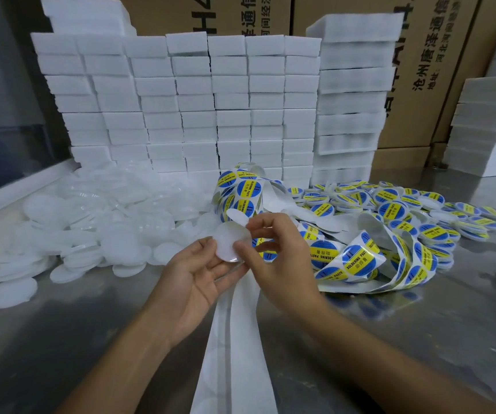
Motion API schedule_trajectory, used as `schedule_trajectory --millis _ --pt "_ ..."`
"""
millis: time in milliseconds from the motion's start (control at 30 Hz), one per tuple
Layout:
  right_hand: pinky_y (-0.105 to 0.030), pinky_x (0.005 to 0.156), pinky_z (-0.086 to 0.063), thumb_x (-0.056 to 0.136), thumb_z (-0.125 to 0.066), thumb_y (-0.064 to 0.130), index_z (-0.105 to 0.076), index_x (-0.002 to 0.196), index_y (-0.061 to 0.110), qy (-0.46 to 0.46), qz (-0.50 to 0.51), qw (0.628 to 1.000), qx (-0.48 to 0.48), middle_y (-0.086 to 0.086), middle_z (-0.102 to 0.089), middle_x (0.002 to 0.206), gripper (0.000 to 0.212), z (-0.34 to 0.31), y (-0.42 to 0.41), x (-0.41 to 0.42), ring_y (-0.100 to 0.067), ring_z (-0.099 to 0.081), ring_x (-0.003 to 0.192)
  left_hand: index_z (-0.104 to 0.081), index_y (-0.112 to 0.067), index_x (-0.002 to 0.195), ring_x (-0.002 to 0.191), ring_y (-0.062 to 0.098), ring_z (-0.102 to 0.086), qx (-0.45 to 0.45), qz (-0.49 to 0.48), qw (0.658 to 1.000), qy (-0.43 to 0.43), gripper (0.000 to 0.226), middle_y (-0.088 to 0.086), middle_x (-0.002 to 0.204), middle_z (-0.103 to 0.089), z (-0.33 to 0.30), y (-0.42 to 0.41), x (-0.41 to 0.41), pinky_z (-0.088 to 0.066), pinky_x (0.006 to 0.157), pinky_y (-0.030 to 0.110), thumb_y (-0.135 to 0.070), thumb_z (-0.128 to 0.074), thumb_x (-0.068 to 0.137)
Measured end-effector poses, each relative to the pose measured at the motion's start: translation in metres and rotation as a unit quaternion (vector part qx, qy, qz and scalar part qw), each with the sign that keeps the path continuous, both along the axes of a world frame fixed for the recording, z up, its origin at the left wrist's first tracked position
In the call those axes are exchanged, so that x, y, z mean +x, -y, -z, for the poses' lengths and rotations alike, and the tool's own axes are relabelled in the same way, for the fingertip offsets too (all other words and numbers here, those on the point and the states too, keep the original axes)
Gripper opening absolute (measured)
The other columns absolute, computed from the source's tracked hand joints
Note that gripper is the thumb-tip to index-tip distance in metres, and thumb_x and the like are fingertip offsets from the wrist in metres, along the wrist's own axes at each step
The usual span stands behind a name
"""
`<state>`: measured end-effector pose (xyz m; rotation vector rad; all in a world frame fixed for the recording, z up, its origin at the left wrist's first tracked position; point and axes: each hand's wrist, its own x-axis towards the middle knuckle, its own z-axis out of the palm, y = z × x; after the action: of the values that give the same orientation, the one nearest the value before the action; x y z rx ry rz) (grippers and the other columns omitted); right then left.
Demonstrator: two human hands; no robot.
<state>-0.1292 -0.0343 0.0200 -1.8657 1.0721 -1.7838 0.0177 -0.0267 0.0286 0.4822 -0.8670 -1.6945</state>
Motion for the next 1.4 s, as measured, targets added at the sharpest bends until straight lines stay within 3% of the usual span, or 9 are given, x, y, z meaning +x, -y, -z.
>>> schedule_trajectory --millis 200,300,367,500,667,733,867,1300,1400 --pt "-0.037 0.082 -0.055 0.087 -0.072 0.011 -0.065 0.096 0.019 -0.021 0.044 0.998 -0.036 0.004 -0.051 0.114 0.014 0.002 0.004 -0.004 -0.006 -0.056 0.111 -0.056 0.008 0.119 0.105 0.032 -0.069 0.012 -0.078 0.996 0.033 0.037 0.023 0.114 -0.069 0.006 0.005 0.002 -0.059 0.078 0.036 -0.007 -0.056 0.085" --pt "-0.021 0.084 -0.048 0.089 -0.071 0.013 -0.066 0.090 0.023 0.001 0.093 0.995 -0.030 0.004 -0.040 0.122 0.011 -0.004 0.006 -0.012 0.000 -0.047 0.114 -0.061 0.008 0.108 0.096 0.030 -0.072 0.043 -0.161 0.985 0.037 0.034 0.019 0.105 -0.073 0.009 0.009 0.006 -0.061 0.075 0.038 -0.006 -0.064 0.078" --pt "-0.012 0.078 -0.042 0.090 -0.070 0.016 -0.065 0.087 0.027 0.006 0.106 0.994 -0.012 0.006 -0.046 0.116 0.012 -0.009 0.007 -0.017 -0.001 -0.050 0.106 -0.065 0.004 0.102 0.089 0.026 -0.073 0.053 -0.194 0.979 0.036 0.025 0.014 0.097 -0.075 0.010 0.011 0.011 -0.061 0.075 0.038 -0.005 -0.066 0.079" --pt "-0.020 0.069 -0.052 0.090 -0.069 0.011 -0.068 0.084 0.024 0.106 0.010 0.992 0.072 0.011 -0.070 0.080 0.014 -0.016 0.008 -0.022 -0.005 -0.065 0.076 -0.070 0.000 0.092 0.079 0.020 -0.074 0.054 -0.226 0.972 0.046 0.010 0.010 0.088 -0.076 0.011 0.013 0.013 -0.061 0.072 0.033 -0.001 -0.065 0.083" --pt "-0.028 0.068 -0.051 0.086 -0.073 0.009 -0.073 0.087 0.016 0.217 -0.132 0.944 0.209 -0.002 -0.074 0.076 0.006 -0.019 0.007 -0.021 -0.010 -0.066 0.066 -0.067 0.002 0.097 0.075 0.023 -0.074 0.043 -0.238 0.969 0.059 0.020 0.013 0.086 -0.076 0.012 0.011 0.008 -0.059 0.063 0.026 0.005 -0.067 0.077" --pt "-0.032 0.070 -0.050 0.084 -0.075 0.011 -0.070 0.092 0.016 0.203 -0.136 0.943 0.226 -0.006 -0.074 0.075 0.011 -0.017 0.007 -0.019 -0.013 -0.063 0.065 -0.067 0.003 0.101 0.076 0.024 -0.074 0.042 -0.234 0.969 0.062 0.026 0.015 0.086 -0.075 0.011 0.010 0.008 -0.059 0.064 0.026 0.003 -0.069 0.074" --pt "-0.019 0.063 -0.051 0.081 -0.079 0.010 -0.059 0.092 0.016 0.155 -0.104 0.961 0.204 -0.008 -0.074 0.071 0.024 -0.014 0.004 -0.017 -0.011 -0.064 0.061 -0.068 0.002 0.100 0.078 0.024 -0.074 0.029 -0.224 0.971 0.082 0.038 0.017 0.090 -0.075 0.009 0.008 0.007 -0.058 0.064 0.025 -0.005 -0.073 0.063" --pt "-0.017 0.060 -0.052 0.080 -0.080 0.008 -0.056 0.084 0.013 0.134 -0.093 0.969 0.187 -0.014 -0.073 0.076 0.025 -0.015 0.000 -0.016 -0.010 -0.067 0.062 -0.071 -0.001 0.095 0.081 0.025 -0.074 0.007 -0.206 0.972 0.113 0.036 0.016 0.090 -0.075 0.007 0.005 0.006 -0.058 0.063 0.024 -0.011 -0.074 0.060" --pt "-0.020 0.062 -0.054 0.079 -0.080 0.008 -0.056 0.084 0.012 0.127 -0.093 0.970 0.184 -0.015 -0.073 0.076 0.025 -0.015 0.000 -0.016 -0.012 -0.067 0.063 -0.077 -0.005 0.083 0.078 0.023 -0.075 0.005 -0.203 0.973 0.114 0.023 0.016 0.088 -0.076 0.007 0.005 0.006 -0.058 0.063 0.024 -0.011 -0.074 0.060"
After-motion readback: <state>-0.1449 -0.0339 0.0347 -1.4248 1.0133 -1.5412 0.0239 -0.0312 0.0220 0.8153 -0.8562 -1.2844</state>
